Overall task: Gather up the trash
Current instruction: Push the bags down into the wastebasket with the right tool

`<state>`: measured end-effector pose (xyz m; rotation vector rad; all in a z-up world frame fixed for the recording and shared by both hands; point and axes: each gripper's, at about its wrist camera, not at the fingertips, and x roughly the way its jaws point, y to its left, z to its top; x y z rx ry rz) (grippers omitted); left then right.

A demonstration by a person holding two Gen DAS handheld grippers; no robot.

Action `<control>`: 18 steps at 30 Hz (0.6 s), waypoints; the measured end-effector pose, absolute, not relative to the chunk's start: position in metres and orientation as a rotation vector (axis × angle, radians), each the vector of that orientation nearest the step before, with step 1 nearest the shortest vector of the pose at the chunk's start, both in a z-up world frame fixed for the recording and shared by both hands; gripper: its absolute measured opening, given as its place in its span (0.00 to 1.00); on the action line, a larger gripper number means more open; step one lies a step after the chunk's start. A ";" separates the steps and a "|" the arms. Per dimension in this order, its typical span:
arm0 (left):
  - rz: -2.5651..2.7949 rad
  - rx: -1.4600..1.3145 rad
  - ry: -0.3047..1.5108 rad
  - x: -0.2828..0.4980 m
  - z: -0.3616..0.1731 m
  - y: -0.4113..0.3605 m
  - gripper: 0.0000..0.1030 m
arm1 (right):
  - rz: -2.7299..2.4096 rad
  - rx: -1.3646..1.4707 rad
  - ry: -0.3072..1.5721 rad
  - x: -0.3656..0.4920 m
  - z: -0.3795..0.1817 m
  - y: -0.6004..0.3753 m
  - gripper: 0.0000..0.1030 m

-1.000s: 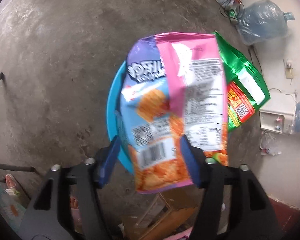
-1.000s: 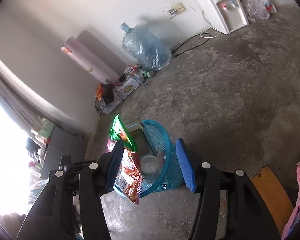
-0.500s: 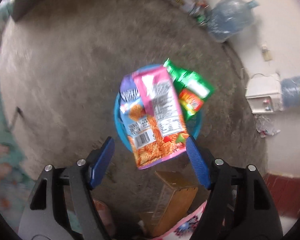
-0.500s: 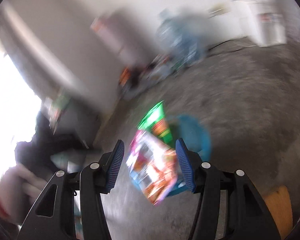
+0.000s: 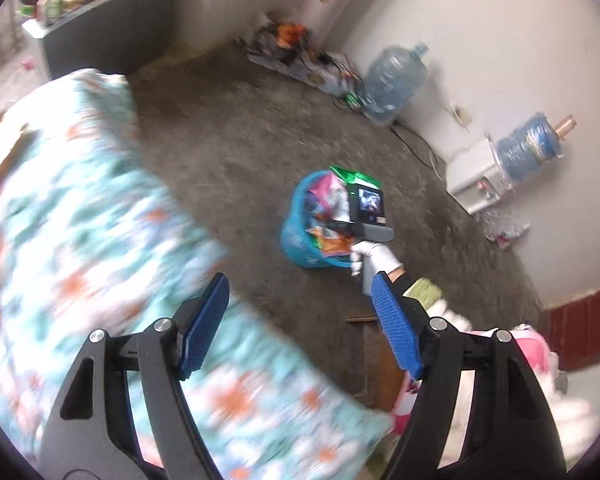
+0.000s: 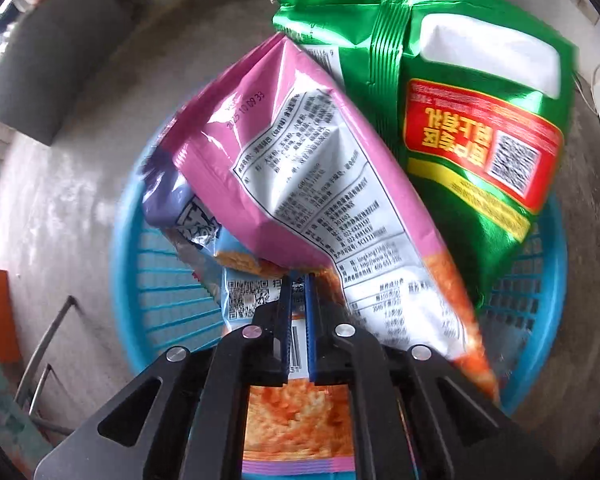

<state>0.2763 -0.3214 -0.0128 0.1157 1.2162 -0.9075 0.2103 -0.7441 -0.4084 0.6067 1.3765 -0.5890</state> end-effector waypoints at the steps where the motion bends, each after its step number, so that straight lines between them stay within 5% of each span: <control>1: -0.892 0.092 1.209 0.275 -0.010 -0.305 0.68 | -0.590 0.603 1.397 0.211 -0.416 -0.745 0.05; 7: -0.814 -0.024 1.163 0.267 0.002 -0.244 0.68 | -0.605 0.655 1.373 0.207 -0.412 -0.751 0.05; 10: -0.811 -0.029 1.125 0.259 0.006 -0.227 0.68 | -0.548 0.710 1.301 0.200 -0.390 -0.745 0.15; 12: -0.815 -0.044 1.093 0.254 0.010 -0.212 0.68 | -0.515 0.722 1.249 0.192 -0.372 -0.742 0.30; 18: -0.827 -0.100 1.045 0.234 0.014 -0.178 0.68 | -0.455 0.761 1.144 0.167 -0.321 -0.738 0.33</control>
